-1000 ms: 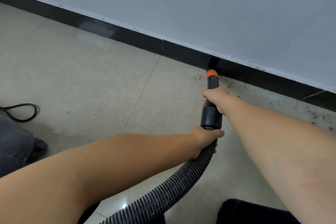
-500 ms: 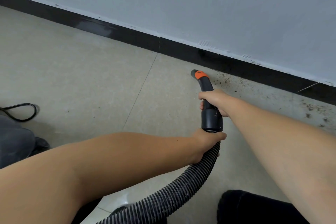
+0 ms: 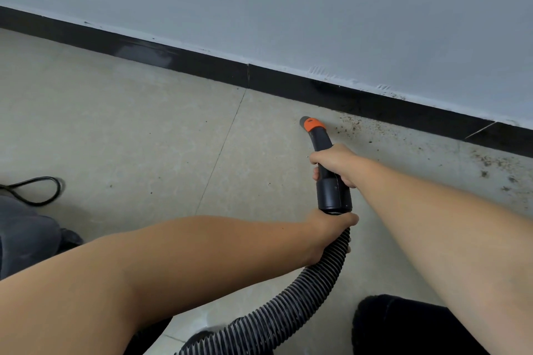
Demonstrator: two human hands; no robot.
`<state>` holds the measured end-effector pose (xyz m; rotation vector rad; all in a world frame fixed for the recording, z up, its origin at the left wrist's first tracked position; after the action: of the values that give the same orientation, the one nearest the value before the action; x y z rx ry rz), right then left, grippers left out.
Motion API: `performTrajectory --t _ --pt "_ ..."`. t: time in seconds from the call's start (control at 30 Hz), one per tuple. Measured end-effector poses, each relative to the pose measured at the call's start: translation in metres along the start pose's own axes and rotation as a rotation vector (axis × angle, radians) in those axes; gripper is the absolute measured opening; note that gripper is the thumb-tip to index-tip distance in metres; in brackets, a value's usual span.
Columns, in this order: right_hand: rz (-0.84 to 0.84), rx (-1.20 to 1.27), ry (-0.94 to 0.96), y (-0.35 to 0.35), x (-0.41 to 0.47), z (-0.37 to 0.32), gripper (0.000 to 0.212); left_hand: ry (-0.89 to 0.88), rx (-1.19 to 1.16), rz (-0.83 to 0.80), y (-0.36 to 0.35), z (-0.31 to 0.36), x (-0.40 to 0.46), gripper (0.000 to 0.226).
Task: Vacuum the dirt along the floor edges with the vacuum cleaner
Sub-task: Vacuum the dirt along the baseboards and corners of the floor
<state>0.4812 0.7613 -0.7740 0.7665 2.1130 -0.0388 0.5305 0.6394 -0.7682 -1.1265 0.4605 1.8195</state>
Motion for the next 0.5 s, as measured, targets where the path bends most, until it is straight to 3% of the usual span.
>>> performTrajectory --t 0.23,0.5 --pt "-0.053 -0.009 0.018 -0.023 -0.001 -0.001 0.025 0.018 -0.031 0.038 0.013 -0.008 -0.005 0.017" --pt "0.081 0.076 -0.028 0.012 -0.013 0.035 0.023 0.019 0.086 -0.061 -0.013 -0.02 -0.009 0.015"
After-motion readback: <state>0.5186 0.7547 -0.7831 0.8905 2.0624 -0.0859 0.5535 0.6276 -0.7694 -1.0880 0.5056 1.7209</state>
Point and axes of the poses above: each hand's wrist, its own x-axis towards the middle knuckle, its own y-axis out of the back of the hand, z = x × y, the point moved 2 cm from there along x, towards the middle knuckle, and after that the axes turned 12 degrees about x, right-handed, at the moved point
